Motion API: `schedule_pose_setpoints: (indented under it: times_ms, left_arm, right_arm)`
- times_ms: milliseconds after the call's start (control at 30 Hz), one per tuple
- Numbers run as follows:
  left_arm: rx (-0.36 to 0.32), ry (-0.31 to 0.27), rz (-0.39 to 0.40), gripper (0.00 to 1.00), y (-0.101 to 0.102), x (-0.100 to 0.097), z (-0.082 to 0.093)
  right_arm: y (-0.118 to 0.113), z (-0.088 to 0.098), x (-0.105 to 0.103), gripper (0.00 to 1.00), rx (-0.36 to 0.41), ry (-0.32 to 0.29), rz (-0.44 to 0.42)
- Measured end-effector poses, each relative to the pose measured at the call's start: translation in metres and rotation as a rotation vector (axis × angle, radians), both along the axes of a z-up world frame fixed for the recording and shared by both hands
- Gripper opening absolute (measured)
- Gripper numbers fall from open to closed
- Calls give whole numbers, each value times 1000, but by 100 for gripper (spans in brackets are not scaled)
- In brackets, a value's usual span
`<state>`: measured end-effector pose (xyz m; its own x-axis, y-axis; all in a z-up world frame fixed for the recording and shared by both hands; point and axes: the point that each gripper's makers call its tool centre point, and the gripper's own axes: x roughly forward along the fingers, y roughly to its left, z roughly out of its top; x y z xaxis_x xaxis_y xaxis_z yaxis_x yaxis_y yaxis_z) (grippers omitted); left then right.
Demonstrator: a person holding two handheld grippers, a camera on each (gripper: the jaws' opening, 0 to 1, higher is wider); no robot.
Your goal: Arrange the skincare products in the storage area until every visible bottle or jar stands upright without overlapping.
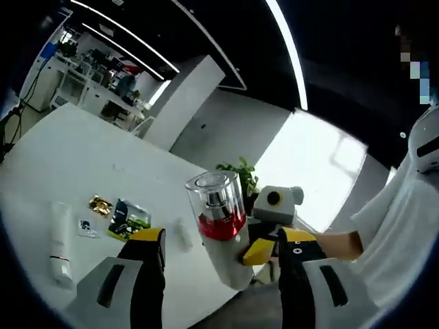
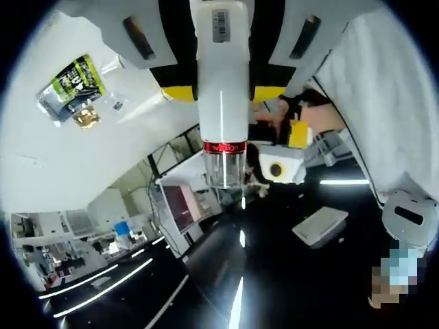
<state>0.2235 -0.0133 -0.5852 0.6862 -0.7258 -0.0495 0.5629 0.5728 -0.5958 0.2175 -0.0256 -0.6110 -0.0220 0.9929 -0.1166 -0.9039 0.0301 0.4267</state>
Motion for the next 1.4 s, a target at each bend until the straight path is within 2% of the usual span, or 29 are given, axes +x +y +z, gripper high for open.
schedule_pose_setpoints:
  times_ms: [233,467,633,667,700,733,833,1167,1300,1400]
  left_arm:
    - [-10,-56,-46,50,-12,-7,17]
    - [-2,-85,-76,42,-17,-12,27]
    - [14,-120,-97,30,-18,-15,36]
    - [19,-125,-96,28,-18,-15,37]
    - [68,-151,-80,29,-17,-12,36]
    - [76,-171,-90,29,-19,-14,38]
    - [85,-127,-84,28,-22,-11,39]
    - [127,-83,-86,27,-31,-9,39]
    - [191,-90,-59,26,-32,-5,40]
    - [238,-101,-1,26,-33,1,44]
  right_arm:
    - [4,19,-15,26,71,7,22]
    - [6,31,-25,26,133,23,32]
    - [7,35,-29,27,166,36,29]
    - [7,35,-29,27,167,40,26]
    - [7,35,-28,27,169,45,21]
    - [7,35,-28,27,169,44,18]
    - [5,37,-27,27,160,35,8]
    - [-5,38,-28,29,62,-46,-34]
    - [-14,38,-23,30,-4,-100,-116]
    - [-18,43,-16,31,-51,-158,-207]
